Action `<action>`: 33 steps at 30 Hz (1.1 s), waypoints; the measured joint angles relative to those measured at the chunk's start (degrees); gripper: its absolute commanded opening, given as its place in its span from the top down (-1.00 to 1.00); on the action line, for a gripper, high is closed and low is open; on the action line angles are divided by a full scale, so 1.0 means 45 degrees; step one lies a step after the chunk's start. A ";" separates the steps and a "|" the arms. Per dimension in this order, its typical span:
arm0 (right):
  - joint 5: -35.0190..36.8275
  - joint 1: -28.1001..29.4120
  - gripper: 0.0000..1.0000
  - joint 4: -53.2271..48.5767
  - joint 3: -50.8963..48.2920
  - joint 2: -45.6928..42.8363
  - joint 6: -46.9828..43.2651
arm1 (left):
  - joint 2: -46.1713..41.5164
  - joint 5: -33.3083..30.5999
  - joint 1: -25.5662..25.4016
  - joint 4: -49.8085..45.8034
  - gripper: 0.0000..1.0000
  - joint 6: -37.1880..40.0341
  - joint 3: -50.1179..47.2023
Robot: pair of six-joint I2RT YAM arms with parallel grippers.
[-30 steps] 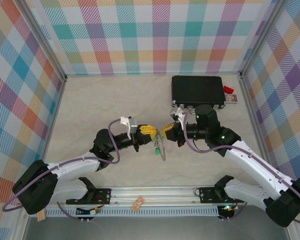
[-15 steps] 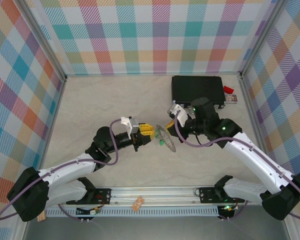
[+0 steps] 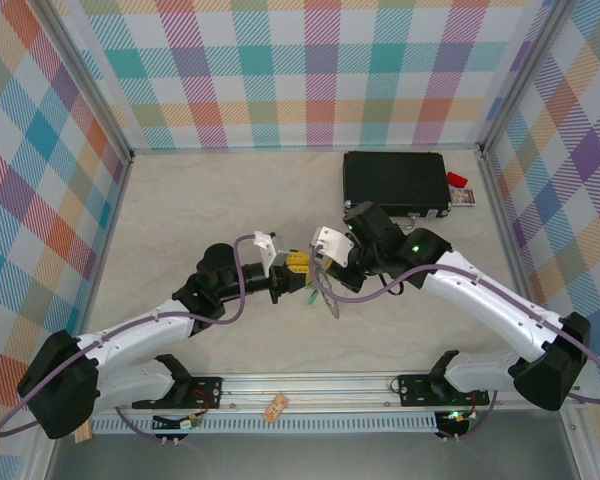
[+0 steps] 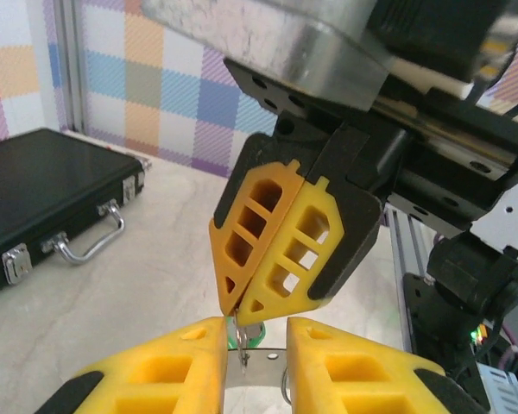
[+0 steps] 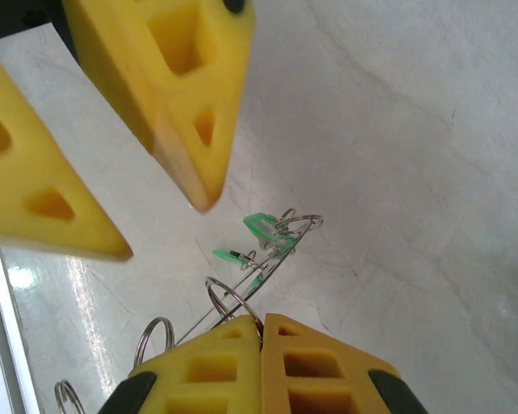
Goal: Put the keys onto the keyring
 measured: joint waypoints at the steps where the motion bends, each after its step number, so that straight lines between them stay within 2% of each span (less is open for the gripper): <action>1: 0.0063 0.0034 1.00 -0.0029 0.0053 0.0049 -0.0039 | 0.0107 0.0049 0.0000 -0.0083 0.52 0.0005 0.0073; 22: -0.0034 0.0219 1.00 -0.0039 0.0141 0.0010 -0.0165 | 0.1413 0.0359 0.0000 -0.0602 0.58 0.0141 0.0733; 26: -0.0044 0.0228 1.00 -0.0039 0.0141 -0.0024 -0.0160 | 0.1462 0.0461 0.0000 -0.0568 0.66 0.0136 0.0738; 30: -0.0019 0.0233 1.00 -0.0044 0.0141 -0.0024 -0.0165 | 0.1540 0.0622 -0.0005 -0.0568 1.00 0.0180 0.0758; 33: -0.0005 0.0233 1.00 -0.0044 0.0141 -0.0029 -0.0160 | 0.1545 0.0675 0.0000 -0.0563 1.00 0.0141 0.0763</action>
